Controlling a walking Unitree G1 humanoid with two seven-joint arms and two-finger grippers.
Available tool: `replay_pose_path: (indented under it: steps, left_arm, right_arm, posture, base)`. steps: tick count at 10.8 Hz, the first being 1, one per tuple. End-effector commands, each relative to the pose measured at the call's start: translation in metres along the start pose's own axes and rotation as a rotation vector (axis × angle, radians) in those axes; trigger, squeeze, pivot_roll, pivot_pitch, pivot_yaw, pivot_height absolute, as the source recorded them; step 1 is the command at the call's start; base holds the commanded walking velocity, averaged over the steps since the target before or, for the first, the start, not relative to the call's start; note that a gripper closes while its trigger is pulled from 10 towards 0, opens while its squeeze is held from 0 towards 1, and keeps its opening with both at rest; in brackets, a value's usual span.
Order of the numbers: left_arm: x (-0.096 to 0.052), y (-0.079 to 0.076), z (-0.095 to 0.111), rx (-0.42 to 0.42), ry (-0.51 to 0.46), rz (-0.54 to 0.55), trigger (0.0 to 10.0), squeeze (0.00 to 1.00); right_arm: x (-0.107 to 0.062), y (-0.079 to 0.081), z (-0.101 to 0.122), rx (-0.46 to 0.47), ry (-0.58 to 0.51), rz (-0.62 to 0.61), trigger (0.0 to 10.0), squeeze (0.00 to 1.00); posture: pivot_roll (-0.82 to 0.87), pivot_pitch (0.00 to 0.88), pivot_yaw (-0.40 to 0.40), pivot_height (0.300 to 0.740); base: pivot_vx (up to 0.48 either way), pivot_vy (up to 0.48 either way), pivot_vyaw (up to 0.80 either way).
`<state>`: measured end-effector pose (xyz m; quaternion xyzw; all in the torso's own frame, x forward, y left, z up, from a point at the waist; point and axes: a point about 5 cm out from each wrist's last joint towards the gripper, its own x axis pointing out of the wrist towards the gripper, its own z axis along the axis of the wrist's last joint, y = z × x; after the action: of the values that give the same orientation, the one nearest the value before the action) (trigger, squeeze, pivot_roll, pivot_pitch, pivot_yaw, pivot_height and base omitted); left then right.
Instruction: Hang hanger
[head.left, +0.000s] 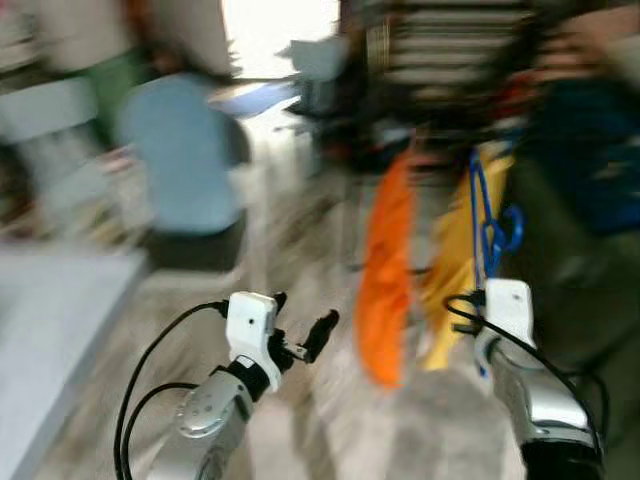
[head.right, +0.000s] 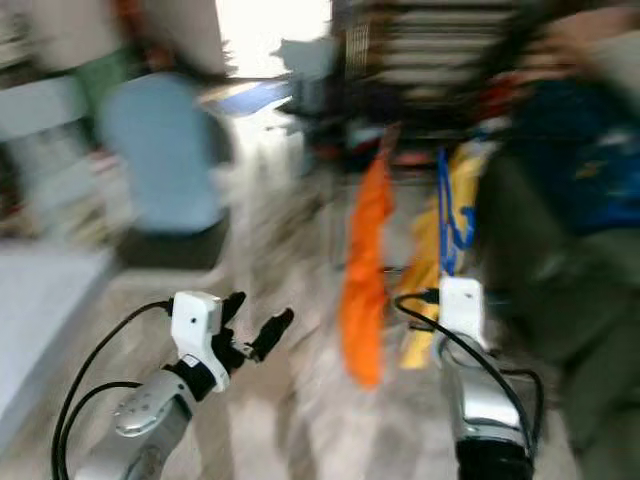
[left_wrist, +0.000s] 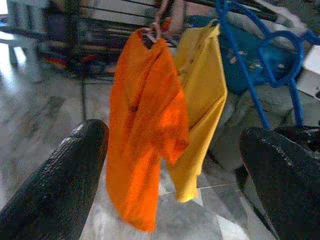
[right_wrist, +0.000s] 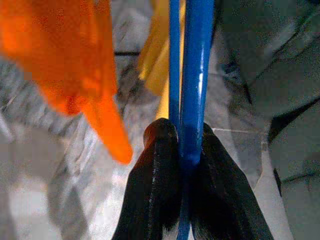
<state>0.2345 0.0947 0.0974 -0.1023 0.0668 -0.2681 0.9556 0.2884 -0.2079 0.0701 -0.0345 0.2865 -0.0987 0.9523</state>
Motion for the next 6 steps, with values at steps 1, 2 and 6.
replay_pose_path:
  steps: [1,2,6]
  left_arm:
    - [-0.0018,0.0038,0.0007,0.008,0.004,0.011,10.0,0.0]
    - [-0.0012,0.0036,0.0008,0.01,0.003,0.006,10.0,0.0]
    - [0.0001,0.0038,0.0011,0.022,0.002,-0.001,10.0,0.0]
  right_arm:
    - [0.0001,0.0042,0.0036,0.003,-0.014,0.007,10.0,0.0]
    - [0.0012,0.0034,0.0047,0.003,-0.018,-0.001,10.0,0.0]
    - [0.0028,0.0031,0.0071,0.0,-0.03,-0.003,10.0,0.0]
  posture:
    - [-0.1,0.023,-0.02,0.74]
    - [-0.1,0.02,-0.021,0.74]
    - [-0.1,0.011,-0.019,0.74]
  base:
    - [0.442,0.0,-0.73]
    - [0.446,0.0,-0.68]
    - [0.448,0.0,-0.16]
